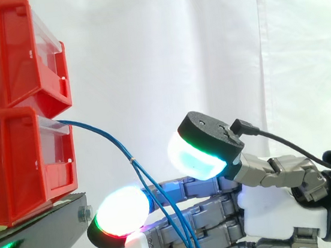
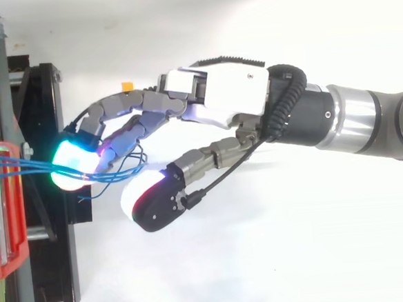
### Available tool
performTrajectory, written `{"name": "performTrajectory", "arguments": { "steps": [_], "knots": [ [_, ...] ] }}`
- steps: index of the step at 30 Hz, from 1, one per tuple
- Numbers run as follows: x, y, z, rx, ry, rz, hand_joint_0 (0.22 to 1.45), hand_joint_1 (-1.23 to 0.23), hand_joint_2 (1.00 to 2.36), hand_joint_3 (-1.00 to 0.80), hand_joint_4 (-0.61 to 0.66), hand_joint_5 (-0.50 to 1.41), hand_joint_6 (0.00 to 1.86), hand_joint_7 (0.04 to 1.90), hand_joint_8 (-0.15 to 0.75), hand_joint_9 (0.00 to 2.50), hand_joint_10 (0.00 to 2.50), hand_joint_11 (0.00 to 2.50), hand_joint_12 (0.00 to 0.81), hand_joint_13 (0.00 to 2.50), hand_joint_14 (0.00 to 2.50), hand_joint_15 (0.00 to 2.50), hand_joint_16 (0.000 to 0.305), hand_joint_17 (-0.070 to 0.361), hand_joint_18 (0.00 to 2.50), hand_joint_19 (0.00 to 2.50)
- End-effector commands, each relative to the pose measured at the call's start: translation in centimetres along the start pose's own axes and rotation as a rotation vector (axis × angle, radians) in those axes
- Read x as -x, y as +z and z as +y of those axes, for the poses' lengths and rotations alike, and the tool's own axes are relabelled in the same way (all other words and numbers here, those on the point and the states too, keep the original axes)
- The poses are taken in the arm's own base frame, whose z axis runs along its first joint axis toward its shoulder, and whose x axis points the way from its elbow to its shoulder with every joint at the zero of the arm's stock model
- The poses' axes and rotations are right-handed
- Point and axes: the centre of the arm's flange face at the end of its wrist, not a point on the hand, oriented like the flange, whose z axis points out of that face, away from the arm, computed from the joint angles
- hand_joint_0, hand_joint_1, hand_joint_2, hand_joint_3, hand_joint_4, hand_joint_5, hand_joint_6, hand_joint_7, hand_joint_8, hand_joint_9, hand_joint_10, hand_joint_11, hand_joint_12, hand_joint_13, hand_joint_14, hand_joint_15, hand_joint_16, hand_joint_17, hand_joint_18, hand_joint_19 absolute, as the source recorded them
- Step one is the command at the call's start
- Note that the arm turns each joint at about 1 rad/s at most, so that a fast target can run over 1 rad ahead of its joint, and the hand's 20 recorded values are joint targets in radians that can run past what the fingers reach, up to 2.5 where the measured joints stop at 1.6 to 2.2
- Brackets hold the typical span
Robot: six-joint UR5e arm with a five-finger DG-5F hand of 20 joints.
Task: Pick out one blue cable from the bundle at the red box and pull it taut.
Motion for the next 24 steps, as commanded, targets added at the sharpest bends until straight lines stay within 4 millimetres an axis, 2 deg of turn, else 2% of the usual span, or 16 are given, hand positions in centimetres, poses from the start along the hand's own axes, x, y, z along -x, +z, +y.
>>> {"name": "performTrajectory", "arguments": {
  "steps": [1, 24],
  "knots": [
    [0.06, 0.12, 0.12, 0.014, 0.003, 0.015, 0.59, -0.69, 1.01, -0.40, 0.17, -0.16, 0.50, 0.87, 0.227, 0.81, 0.01, 0.20, 0.294, 0.68, 0.01, 0.20, 0.044, 0.099, 0.53, 0.54],
    [-0.02, 0.52, 0.58, 0.060, 0.024, 0.046, 0.59, -0.69, 1.01, -0.40, 0.16, -0.15, 0.50, 0.98, 0.227, 0.82, 0.01, 0.23, 0.298, 0.69, 0.01, 0.22, 0.044, 0.099, 0.53, 0.55]
  ]
}}
